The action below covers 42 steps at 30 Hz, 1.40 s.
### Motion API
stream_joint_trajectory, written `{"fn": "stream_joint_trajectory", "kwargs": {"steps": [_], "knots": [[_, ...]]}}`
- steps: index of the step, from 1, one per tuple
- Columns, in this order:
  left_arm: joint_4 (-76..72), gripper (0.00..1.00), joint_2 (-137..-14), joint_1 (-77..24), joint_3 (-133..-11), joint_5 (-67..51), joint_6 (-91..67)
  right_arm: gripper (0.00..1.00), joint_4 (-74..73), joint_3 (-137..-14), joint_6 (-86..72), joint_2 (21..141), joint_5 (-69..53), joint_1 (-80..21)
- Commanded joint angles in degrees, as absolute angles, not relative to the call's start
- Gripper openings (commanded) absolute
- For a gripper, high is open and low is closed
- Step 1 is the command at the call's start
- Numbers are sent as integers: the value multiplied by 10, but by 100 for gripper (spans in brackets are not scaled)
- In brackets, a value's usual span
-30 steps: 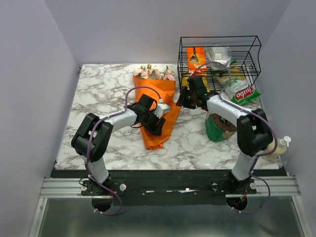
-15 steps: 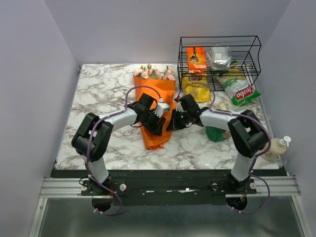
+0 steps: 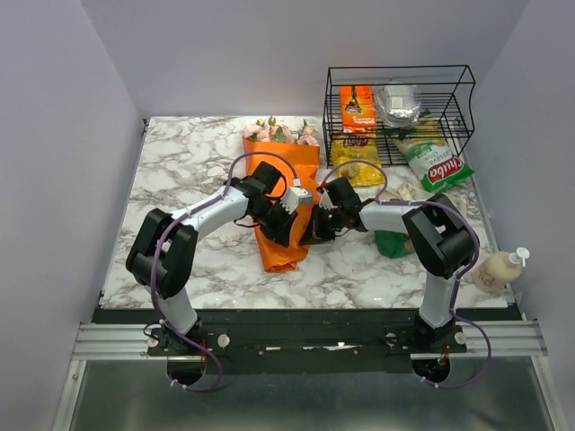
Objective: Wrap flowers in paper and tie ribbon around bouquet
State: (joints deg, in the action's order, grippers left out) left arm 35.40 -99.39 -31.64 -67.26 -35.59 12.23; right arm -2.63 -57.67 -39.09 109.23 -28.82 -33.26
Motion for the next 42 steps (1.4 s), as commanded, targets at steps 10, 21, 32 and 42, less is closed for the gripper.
{"fn": "stream_joint_trajectory", "kwargs": {"steps": [10, 21, 32, 42], "knots": [[475, 8, -1000, -369, -617, -202, 275, 0, -63, -575, -374, 1111, -234, -329], [513, 14, -973, -362, -599, -283, 311, 0, -75, -582, -356, 1112, -221, -330], [457, 8, -968, -309, -720, -322, 227, 1, -92, -594, -342, 1098, -210, -331], [391, 0, -1072, -236, -678, -186, 180, 1, -104, -598, -335, 1093, -203, -330]]}}
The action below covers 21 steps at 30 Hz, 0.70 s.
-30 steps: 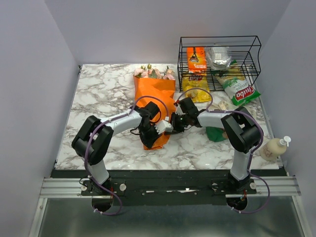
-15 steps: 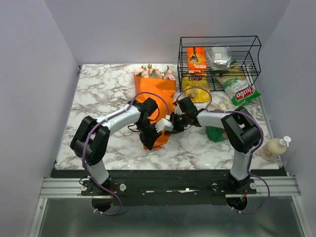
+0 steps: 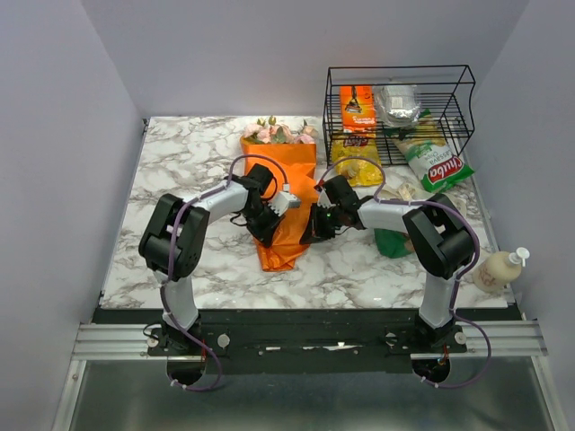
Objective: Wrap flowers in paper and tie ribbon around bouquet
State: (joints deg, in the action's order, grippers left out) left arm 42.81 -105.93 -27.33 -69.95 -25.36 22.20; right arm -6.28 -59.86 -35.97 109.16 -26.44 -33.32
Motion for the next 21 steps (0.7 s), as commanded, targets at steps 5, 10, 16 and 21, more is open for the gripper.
{"fn": "stream_joint_trajectory", "kwargs": {"steps": [5, 10, 16, 21], "knots": [[380, 0, -1057, -230, -648, -200, 181, 0, -112, -608, -329, 1099, -200, -330], [419, 0, -1037, -186, -699, -328, 186, 1, -117, -614, -327, 1099, -198, -330], [326, 0, -1061, -149, -794, -256, 71, 1, -126, -620, -317, 1101, -192, -330], [270, 0, -1123, -150, -808, -238, -11, 1, -127, -622, -321, 1102, -192, -330]]}}
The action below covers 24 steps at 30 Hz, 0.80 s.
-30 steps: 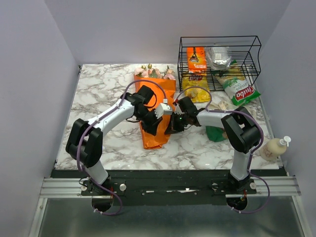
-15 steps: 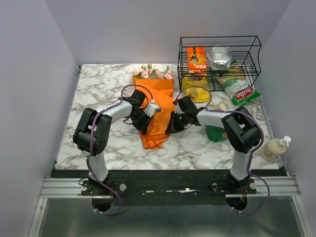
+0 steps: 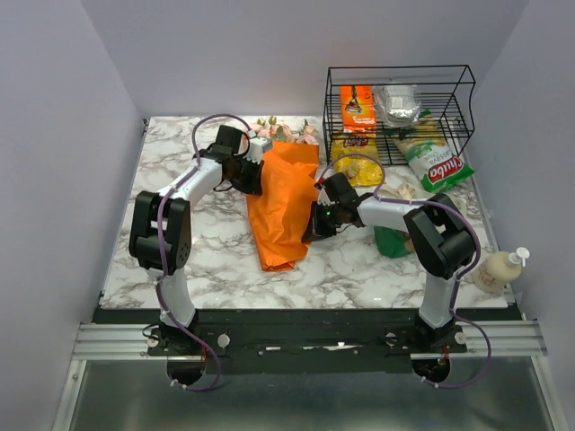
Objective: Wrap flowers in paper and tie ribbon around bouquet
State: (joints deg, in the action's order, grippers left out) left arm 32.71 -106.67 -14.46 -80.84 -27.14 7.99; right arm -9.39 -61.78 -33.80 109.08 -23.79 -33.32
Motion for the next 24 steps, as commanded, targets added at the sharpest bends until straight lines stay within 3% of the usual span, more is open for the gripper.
{"fn": "stream_joint_trajectory", "kwargs": {"steps": [1, 7, 14, 24], "knots": [[268, 0, -1134, -149, -809, -218, -18, 1, -127, -624, -321, 1102, -191, -330], [247, 0, -1172, -106, -797, -131, -61, 1, -134, -627, -315, 1100, -185, -330], [242, 0, -1172, -80, -809, -120, -64, 1, -137, -627, -309, 1105, -185, -330], [270, 0, -1187, -71, -955, -99, -47, 1, -146, -635, -301, 1106, -184, -330]]}}
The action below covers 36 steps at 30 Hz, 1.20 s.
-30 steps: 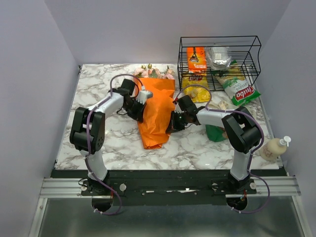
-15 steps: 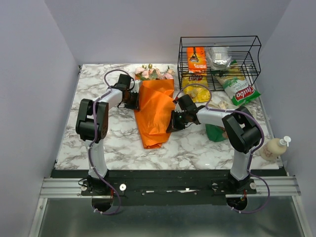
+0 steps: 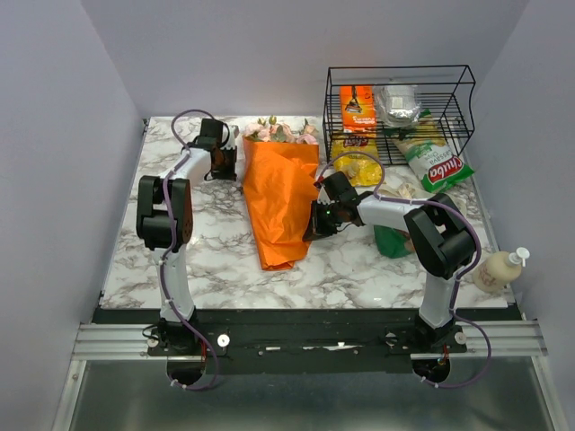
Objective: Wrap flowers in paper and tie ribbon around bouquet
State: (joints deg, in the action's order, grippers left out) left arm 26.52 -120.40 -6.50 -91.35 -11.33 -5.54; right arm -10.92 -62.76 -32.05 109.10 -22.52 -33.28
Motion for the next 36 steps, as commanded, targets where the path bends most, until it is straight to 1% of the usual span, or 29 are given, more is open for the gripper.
{"fn": "stream_joint_trajectory", "kwargs": {"steps": [1, 5, 7, 12, 18, 22, 29, 36], "knots": [[266, 0, -1179, -80, -955, -103, -47, 0, -147, -635, -301, 1106, -183, -330], [216, 0, -1138, -107, -924, -120, -47, 0, -151, -639, -299, 1107, -181, -331], [200, 0, -1122, -119, -904, -158, -48, 1, -153, -642, -297, 1108, -180, -330], [200, 0, -1162, -142, -904, -189, -63, 1, -163, -652, -294, 1112, -178, -330], [206, 0, -1243, -119, -966, -117, -124, 1, -171, -657, -293, 1112, -176, -330], [217, 0, -1277, -105, -998, -68, -133, 1, -174, -658, -294, 1114, -173, -330], [232, 0, -1297, -93, -1023, -58, -161, 0, -175, -661, -295, 1123, -173, -330], [248, 1, -1276, -83, -1026, -66, -159, 1, -181, -669, -288, 1123, -167, -330]]}}
